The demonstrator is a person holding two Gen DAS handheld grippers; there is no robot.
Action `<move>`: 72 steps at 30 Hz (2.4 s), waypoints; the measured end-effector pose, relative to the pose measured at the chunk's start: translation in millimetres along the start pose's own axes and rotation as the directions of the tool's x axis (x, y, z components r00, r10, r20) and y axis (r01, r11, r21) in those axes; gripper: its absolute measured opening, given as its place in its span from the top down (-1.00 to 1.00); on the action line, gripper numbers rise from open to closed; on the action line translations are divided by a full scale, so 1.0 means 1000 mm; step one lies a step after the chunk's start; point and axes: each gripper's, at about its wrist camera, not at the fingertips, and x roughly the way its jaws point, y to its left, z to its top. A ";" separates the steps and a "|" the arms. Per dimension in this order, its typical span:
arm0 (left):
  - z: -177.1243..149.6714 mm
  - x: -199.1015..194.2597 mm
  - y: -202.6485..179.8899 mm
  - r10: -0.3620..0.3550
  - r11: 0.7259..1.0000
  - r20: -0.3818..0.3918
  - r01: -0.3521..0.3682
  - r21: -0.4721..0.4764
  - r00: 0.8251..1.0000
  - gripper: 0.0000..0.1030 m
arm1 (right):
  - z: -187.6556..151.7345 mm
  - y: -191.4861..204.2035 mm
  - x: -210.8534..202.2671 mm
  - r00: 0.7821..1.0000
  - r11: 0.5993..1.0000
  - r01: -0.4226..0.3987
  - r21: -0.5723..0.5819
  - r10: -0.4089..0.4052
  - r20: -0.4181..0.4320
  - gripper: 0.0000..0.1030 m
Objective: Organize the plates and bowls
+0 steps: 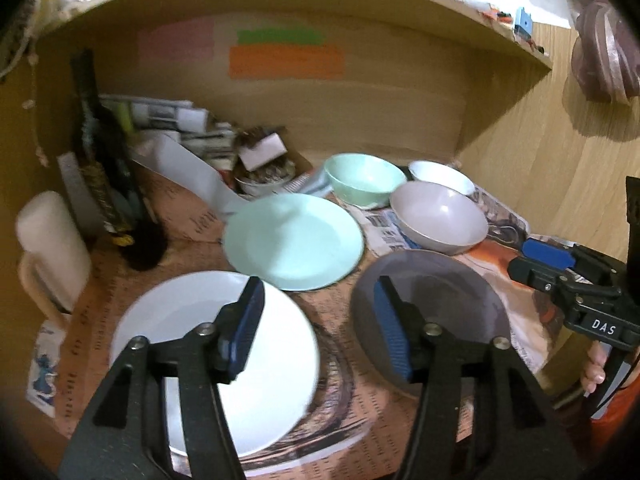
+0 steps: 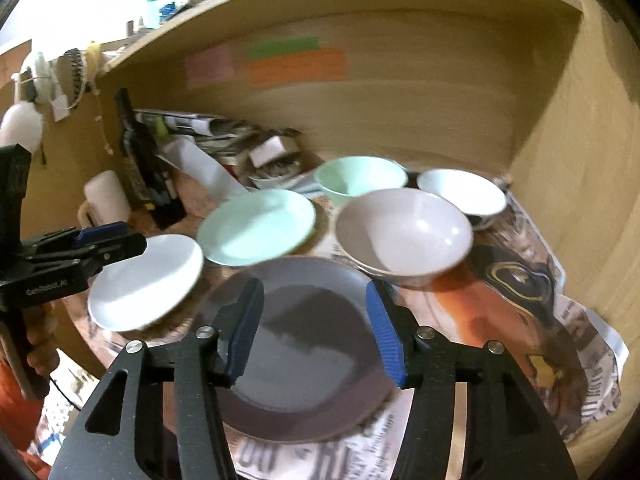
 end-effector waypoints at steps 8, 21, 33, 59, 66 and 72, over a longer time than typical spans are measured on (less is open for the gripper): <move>-0.011 -0.028 0.039 0.060 0.997 0.051 -0.058 -0.042 0.997 -0.64 | 0.006 0.037 0.014 0.996 0.996 -0.086 -0.036 0.087 0.019 -0.11; -0.039 -0.031 0.115 0.205 0.975 0.029 -0.202 -0.091 0.978 -0.81 | 0.005 0.093 0.072 0.982 0.982 -0.179 -0.058 0.175 -0.072 -0.17; -0.069 0.010 0.167 0.135 0.971 -0.096 -0.151 -0.186 0.986 -0.54 | -0.003 0.111 0.120 0.971 0.985 -0.158 -0.068 0.143 -0.194 0.03; -0.079 0.035 0.175 0.015 0.972 -0.181 -0.057 -0.230 0.983 0.50 | -0.004 0.119 0.162 0.930 0.987 -0.158 0.001 0.149 -0.337 0.55; -0.078 0.035 0.172 0.045 0.969 -0.186 -0.088 -0.230 0.981 0.50 | -0.007 0.118 0.158 0.940 0.989 -0.148 0.016 0.146 -0.308 0.57; -0.076 0.031 0.167 0.054 0.967 -0.170 -0.095 -0.237 0.984 0.50 | -0.004 0.115 0.150 0.948 0.988 -0.152 0.020 0.151 -0.281 0.57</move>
